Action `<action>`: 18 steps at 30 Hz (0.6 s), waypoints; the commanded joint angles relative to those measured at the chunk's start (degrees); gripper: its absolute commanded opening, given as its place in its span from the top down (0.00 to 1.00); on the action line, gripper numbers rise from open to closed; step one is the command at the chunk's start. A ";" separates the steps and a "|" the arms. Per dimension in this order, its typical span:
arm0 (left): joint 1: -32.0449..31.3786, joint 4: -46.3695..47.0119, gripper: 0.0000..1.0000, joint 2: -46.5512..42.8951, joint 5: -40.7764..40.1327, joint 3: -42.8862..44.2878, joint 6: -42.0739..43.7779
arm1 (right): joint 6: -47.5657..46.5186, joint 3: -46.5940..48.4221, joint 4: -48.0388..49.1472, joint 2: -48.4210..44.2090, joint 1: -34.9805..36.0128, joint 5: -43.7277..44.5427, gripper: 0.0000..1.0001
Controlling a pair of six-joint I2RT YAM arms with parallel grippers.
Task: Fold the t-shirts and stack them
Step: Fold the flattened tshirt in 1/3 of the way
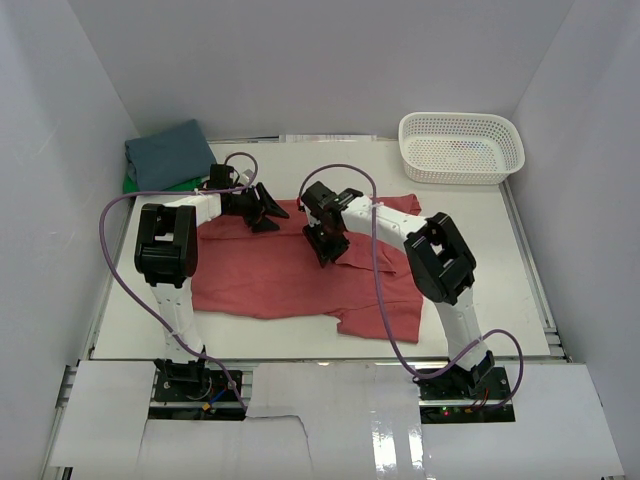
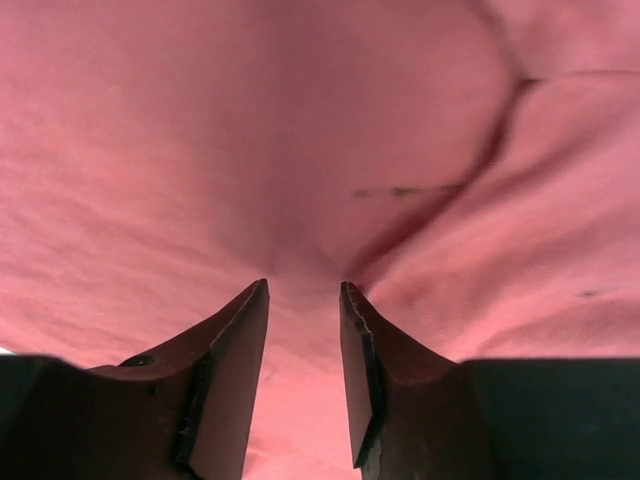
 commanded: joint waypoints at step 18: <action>12.09 -15.52 0.37 -10.15 -7.92 7.34 9.78 | 1.01 11.50 -2.28 1.99 -20.18 11.92 0.27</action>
